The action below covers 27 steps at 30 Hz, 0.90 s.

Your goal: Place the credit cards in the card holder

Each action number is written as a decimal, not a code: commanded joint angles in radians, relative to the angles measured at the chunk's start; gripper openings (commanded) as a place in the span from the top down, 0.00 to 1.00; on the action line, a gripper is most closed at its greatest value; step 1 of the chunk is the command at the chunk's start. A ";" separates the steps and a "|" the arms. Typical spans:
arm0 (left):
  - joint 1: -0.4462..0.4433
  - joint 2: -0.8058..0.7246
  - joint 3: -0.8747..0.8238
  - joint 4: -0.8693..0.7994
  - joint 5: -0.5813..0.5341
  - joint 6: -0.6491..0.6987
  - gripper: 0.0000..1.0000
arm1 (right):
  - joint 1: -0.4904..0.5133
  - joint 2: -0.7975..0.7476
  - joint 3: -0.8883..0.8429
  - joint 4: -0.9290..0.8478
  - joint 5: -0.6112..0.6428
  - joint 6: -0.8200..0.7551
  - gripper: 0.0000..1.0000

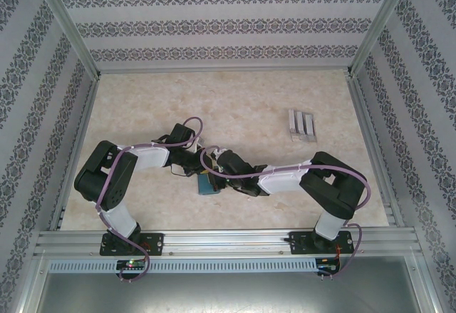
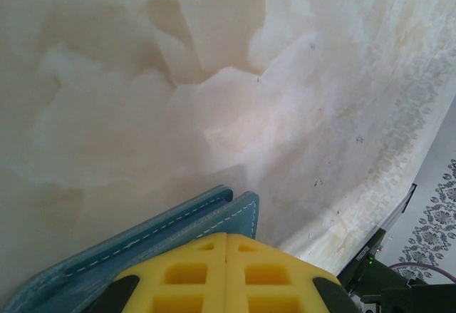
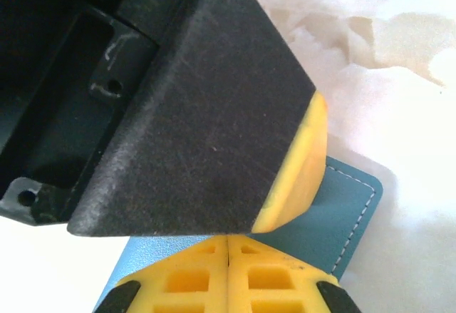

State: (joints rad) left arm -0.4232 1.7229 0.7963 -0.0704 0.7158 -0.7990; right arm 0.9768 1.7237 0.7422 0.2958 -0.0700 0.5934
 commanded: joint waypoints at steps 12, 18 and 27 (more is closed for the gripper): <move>0.012 0.075 -0.006 -0.101 -0.143 -0.009 1.00 | 0.023 0.005 -0.124 -0.215 -0.157 -0.017 1.00; 0.012 0.071 -0.007 -0.116 -0.153 0.003 1.00 | 0.040 0.026 -0.086 -0.279 -0.134 -0.064 1.00; 0.012 0.050 -0.015 -0.103 -0.146 -0.007 1.00 | 0.033 0.132 -0.107 -0.214 -0.101 -0.016 1.00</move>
State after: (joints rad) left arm -0.4232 1.7325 0.8104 -0.0929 0.7288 -0.7986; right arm 0.9794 1.7397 0.7223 0.3313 -0.0841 0.5526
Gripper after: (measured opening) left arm 0.056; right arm 0.054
